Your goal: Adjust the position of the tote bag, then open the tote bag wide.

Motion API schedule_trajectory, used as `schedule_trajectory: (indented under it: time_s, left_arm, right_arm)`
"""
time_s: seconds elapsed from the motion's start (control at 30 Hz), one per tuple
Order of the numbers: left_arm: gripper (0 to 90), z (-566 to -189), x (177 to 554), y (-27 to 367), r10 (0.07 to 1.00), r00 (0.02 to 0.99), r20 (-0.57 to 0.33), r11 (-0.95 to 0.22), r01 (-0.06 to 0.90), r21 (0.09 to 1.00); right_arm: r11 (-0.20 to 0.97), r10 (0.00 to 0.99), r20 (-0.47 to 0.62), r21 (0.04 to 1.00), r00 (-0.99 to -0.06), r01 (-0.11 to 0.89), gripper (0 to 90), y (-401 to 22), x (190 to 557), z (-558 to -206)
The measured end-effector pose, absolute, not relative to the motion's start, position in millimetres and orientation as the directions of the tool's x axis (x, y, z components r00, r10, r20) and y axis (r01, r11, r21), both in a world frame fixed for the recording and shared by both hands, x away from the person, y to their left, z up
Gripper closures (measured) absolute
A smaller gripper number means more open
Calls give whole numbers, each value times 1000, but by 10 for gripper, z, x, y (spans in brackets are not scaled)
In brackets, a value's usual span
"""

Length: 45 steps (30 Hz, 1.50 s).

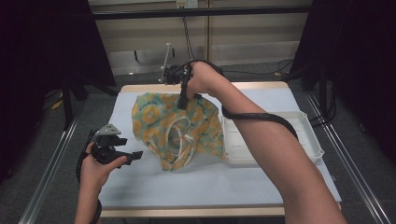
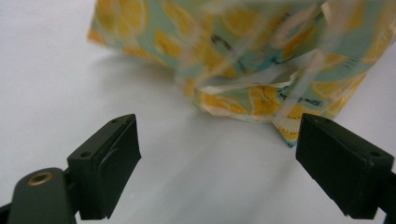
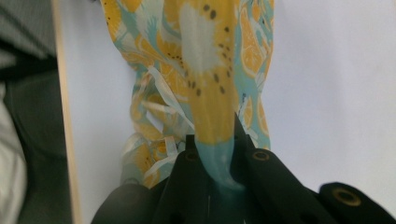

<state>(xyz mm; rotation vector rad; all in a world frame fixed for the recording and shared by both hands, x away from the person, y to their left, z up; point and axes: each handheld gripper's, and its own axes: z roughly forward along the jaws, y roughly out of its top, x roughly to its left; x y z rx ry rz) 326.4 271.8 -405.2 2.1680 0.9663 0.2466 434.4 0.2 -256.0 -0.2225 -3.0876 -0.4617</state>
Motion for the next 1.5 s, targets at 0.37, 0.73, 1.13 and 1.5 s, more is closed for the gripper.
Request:
schedule_trajectory:
  time_s: [0.37,0.73,1.13,1.5]
  left_arm:
    - [133,-4049,3277,2696,701,705,-109,-453,558,695]
    - [130,-4032,3341,2640,691,716,-103,-469,552,690]
    - [127,-3990,3360,2619,680,726,-102,-482,548,684]
    - [130,-3804,3295,2713,653,751,-96,-505,527,684]
  right_arm:
    - [945,139,10,299,-990,136,746,-5,4369,-2568]
    - [872,361,16,347,-932,344,382,-380,4297,-2513]
    - [816,436,56,395,-898,421,335,-749,4180,-2569]
    - [792,479,50,406,-877,456,345,-994,4075,-2578]
